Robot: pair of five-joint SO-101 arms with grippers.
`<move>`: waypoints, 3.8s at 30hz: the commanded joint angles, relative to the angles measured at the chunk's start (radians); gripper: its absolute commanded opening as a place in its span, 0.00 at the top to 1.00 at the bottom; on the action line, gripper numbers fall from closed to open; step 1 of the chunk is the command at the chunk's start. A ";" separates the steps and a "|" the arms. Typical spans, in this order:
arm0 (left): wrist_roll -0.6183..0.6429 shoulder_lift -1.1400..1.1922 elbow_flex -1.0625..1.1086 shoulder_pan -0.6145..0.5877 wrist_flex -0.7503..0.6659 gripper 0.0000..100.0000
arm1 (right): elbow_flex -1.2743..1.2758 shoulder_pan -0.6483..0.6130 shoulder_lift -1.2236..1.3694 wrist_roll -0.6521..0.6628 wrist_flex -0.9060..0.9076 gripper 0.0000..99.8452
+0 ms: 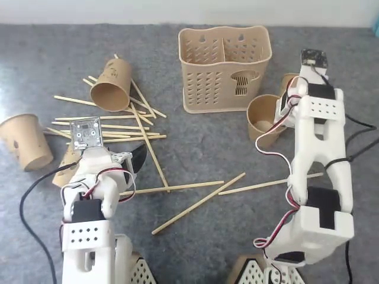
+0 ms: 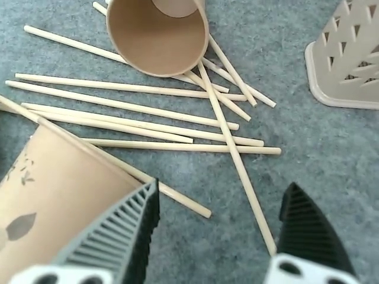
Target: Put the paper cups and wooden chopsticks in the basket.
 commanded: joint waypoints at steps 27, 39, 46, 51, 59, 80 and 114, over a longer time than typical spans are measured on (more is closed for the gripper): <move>0.006 0.002 0.012 0.009 -0.057 0.69 | -0.994 -0.108 -0.079 0.041 0.318 0.99; 0.006 0.002 0.025 0.009 -0.075 0.69 | -0.999 -0.163 0.131 0.038 0.116 0.99; 0.005 0.002 0.025 0.009 -0.077 0.69 | -1.000 -0.177 0.220 0.011 0.104 0.99; 0.005 0.002 0.025 0.009 -0.077 0.69 | -1.002 -0.163 0.268 0.012 0.079 0.99; 0.005 0.002 0.025 0.009 -0.077 0.69 | -1.085 -0.156 0.268 0.008 0.097 0.73; 0.005 0.002 0.036 0.009 -0.077 0.69 | -1.180 0.220 0.446 -0.015 0.159 0.99; 0.003 0.005 0.054 0.041 -0.120 0.69 | -1.247 0.084 0.960 0.376 0.033 0.99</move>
